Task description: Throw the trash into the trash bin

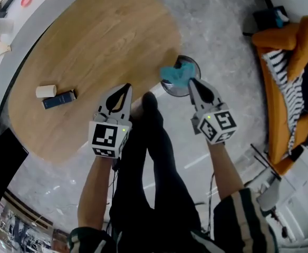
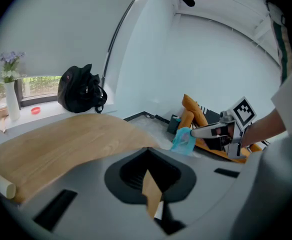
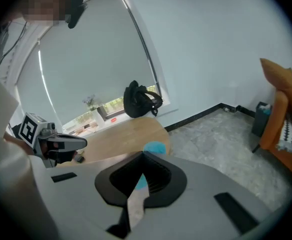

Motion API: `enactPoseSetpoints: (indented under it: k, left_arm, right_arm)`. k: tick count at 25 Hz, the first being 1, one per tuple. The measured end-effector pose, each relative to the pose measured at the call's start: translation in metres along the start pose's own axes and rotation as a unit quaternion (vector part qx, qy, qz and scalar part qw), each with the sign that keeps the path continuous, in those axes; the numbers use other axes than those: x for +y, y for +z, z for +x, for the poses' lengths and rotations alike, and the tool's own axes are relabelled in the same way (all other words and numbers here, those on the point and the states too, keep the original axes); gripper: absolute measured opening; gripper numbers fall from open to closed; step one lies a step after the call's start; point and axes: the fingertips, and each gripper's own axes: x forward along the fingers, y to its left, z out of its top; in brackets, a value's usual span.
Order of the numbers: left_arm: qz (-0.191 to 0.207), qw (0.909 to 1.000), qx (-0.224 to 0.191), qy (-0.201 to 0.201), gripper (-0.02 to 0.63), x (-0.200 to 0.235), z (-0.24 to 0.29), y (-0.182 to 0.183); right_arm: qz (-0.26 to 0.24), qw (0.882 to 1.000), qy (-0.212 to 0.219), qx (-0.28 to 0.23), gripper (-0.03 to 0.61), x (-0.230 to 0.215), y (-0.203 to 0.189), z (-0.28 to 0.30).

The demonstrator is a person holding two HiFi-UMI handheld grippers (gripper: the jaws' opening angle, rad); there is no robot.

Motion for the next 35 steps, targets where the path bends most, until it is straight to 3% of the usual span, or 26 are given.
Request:
enactPoseSetpoints:
  k: [6, 14, 21, 29, 31, 32, 35]
  left_arm:
    - [0.029, 0.9989, 0.013, -0.035, -0.002, -0.041, 0.021, 0.008]
    - [0.051, 0.9974, 0.021, -0.046, -0.002, -0.054, 0.047, 0.001]
    - [0.059, 0.997, 0.024, -0.044, -0.002, -0.044, 0.072, -0.02]
    - [0.073, 0.9966, 0.027, -0.025, -0.002, -0.012, 0.078, -0.035]
    - [0.071, 0.9969, 0.027, -0.021, -0.002, -0.006, 0.076, -0.035]
    - [0.07, 0.997, 0.027, -0.018, -0.002, -0.003, 0.074, -0.034]
    - [0.065, 0.9975, 0.026, -0.006, -0.002, 0.006, 0.064, -0.032]
  right_arm:
    - [0.026, 0.998, -0.059, 0.003, 0.001, -0.056, -0.034, -0.025]
    - [0.049, 0.992, -0.104, 0.057, 0.0, -0.113, -0.116, 0.013]
    - [0.058, 0.986, -0.115, 0.104, 0.001, -0.134, -0.183, 0.063]
    - [0.058, 0.981, -0.109, 0.149, 0.002, -0.137, -0.236, 0.107]
    - [0.061, 0.978, -0.105, 0.168, 0.033, -0.137, -0.247, 0.112]
    - [0.063, 0.976, -0.105, 0.178, 0.082, -0.137, -0.252, 0.113]
    - [0.057, 0.973, -0.108, 0.194, 0.098, -0.134, -0.251, 0.108]
